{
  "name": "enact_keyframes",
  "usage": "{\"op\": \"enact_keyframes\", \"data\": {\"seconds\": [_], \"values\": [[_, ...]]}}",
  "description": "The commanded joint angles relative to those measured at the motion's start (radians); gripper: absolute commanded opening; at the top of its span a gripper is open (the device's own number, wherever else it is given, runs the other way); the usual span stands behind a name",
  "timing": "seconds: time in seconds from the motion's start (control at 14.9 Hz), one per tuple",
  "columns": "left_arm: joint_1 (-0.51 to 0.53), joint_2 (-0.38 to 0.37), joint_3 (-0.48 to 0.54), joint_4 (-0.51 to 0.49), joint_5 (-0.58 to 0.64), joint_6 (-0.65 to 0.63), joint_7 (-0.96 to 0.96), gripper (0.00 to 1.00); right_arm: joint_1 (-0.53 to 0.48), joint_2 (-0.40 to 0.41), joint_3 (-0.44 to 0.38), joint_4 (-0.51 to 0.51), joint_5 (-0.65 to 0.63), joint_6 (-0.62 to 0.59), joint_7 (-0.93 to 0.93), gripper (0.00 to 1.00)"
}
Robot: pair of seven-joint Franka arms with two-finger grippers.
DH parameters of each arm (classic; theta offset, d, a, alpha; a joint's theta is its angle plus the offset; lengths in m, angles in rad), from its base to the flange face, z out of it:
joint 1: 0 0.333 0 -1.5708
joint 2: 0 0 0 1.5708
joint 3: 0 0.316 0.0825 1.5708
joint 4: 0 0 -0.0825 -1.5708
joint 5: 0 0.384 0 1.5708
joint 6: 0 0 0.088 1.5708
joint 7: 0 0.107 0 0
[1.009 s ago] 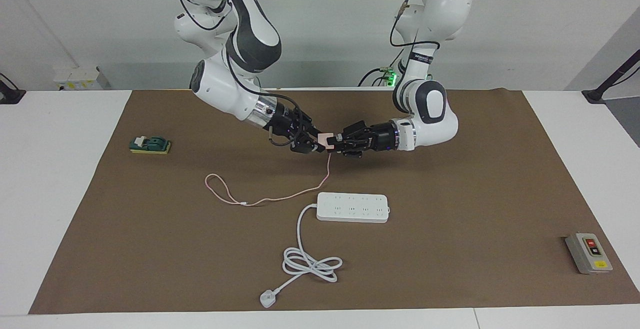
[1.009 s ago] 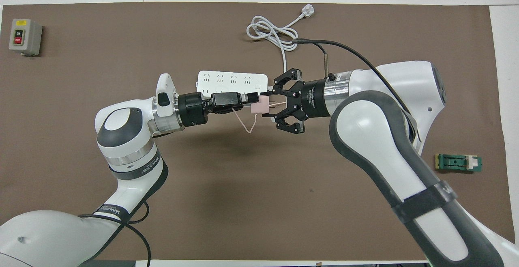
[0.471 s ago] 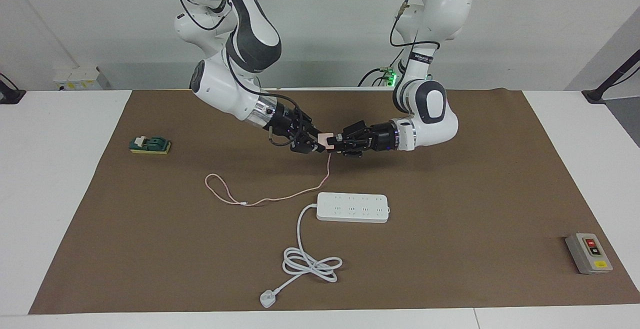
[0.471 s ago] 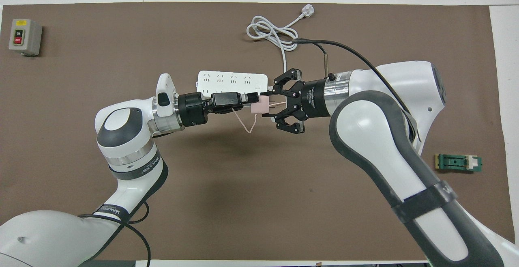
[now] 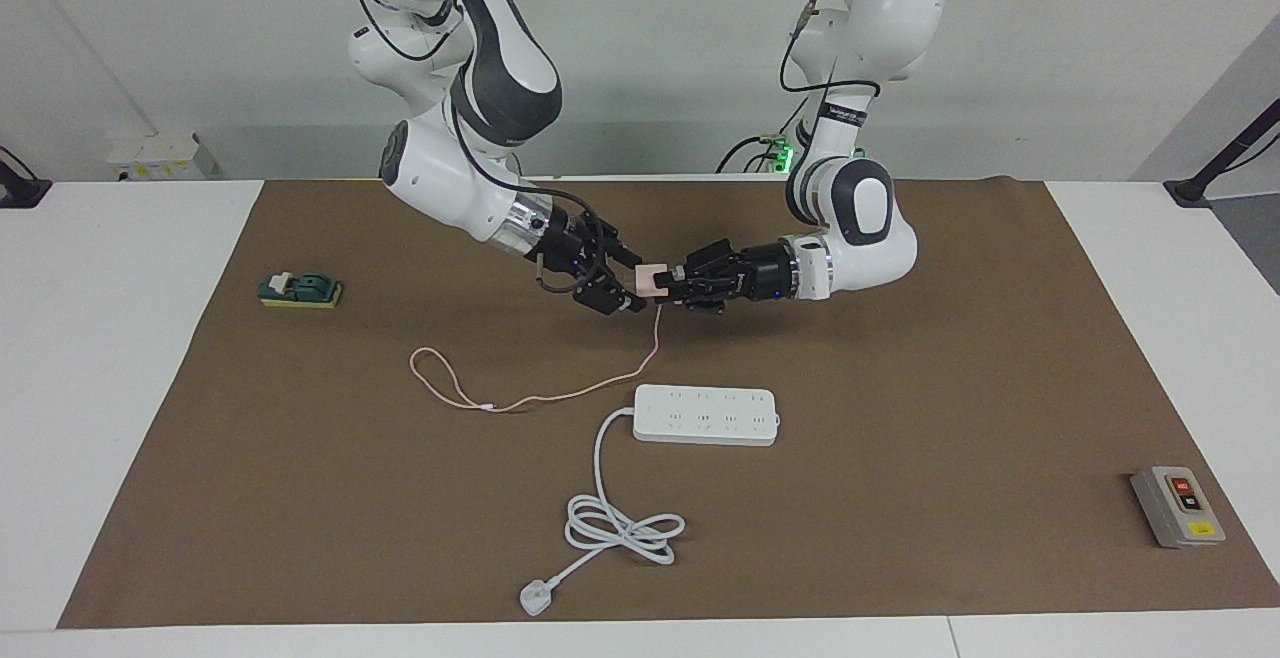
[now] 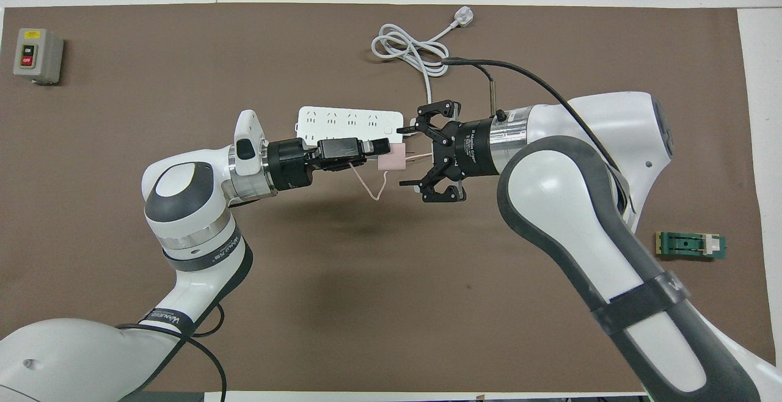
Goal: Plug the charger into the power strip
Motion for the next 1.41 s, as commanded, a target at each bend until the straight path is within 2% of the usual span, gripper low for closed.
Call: {"op": "enact_keyframes", "data": {"seconds": [0.0,0.27,0.61,0.81,1.01,1.08,1.21,1.34], "values": [[0.000,-0.026,0.007,-0.014,-0.004,0.008,-0.020,0.00,-0.010,-0.010,0.001,-0.009,-0.008,0.003,-0.045,1.00],[0.004,-0.034,0.010,-0.014,0.011,0.015,-0.023,0.00,-0.053,-0.019,0.001,-0.003,-0.098,-0.027,-0.100,1.00],[0.040,-0.052,0.013,-0.004,0.038,0.100,-0.083,0.00,-0.070,-0.077,0.001,0.002,-0.335,-0.089,-0.137,1.00],[0.052,-0.063,0.013,0.001,0.068,0.176,-0.126,0.00,-0.090,-0.088,0.001,0.000,-0.341,-0.110,-0.123,1.00],[0.052,-0.103,0.013,-0.004,0.152,0.303,-0.183,0.00,-0.097,-0.090,0.001,0.002,-0.341,-0.095,-0.125,1.00],[0.063,-0.116,0.014,-0.004,0.196,0.310,-0.212,0.00,-0.098,-0.093,0.001,0.003,-0.341,-0.093,-0.123,1.00],[0.116,-0.142,0.014,0.005,0.399,0.312,-0.343,0.00,-0.107,-0.099,0.001,0.002,-0.388,-0.107,-0.128,1.00],[0.173,-0.153,0.014,0.037,0.620,0.309,-0.472,0.00,-0.137,-0.105,0.004,0.002,-0.540,-0.133,-0.154,1.00]]}}
